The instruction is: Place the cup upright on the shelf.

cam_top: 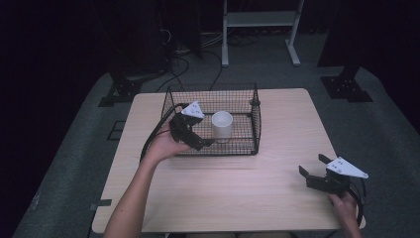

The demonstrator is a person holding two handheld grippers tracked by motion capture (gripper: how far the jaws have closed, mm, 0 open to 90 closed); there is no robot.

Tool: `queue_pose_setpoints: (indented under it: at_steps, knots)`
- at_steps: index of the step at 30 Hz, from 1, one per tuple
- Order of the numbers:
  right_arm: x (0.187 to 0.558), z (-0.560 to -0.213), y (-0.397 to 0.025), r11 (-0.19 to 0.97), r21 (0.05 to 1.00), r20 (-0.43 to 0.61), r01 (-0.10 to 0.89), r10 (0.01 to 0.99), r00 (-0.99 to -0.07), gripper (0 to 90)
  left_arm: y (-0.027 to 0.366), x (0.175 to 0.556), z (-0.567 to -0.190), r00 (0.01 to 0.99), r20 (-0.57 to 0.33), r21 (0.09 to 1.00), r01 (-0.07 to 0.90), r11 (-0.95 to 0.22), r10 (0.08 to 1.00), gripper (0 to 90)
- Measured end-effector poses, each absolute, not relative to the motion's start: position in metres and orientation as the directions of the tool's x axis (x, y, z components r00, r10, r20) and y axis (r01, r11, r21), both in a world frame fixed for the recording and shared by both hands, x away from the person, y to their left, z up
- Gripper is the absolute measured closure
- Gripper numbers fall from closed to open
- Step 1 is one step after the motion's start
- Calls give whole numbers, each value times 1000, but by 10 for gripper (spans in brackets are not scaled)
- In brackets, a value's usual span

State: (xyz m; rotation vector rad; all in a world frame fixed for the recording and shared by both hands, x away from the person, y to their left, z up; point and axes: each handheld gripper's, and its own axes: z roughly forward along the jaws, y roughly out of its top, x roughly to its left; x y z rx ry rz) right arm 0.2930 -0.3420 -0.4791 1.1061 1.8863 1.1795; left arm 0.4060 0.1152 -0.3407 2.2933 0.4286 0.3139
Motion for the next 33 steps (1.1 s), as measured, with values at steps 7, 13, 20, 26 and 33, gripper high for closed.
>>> queue_pose_setpoints:
  at_steps: [7, 13, 20, 26, 33]
  knots:
    - [293, -479, -342, 241, 917, -85, 317, 896, -436, 131, 120, 395, -343, 912, 90, 741, 207, -639, 400, 65]
    - [293, -479, -341, 243, 916, -86, 320, 896, -435, 131, 127, 383, -346, 912, 89, 762, 196, -617, 399, 65]
    - [293, -479, -341, 245, 915, -88, 320, 897, -433, 131, 134, 372, -352, 906, 101, 767, 192, -613, 410, 65]
    - [293, -479, -341, 247, 914, -91, 320, 896, -434, 131, 139, 363, -356, 906, 85, 785, 195, -588, 415, 65]
    - [293, -479, -340, 250, 914, -93, 320, 896, -434, 131, 137, 352, -363, 907, 93, 787, 185, -588, 410, 65]
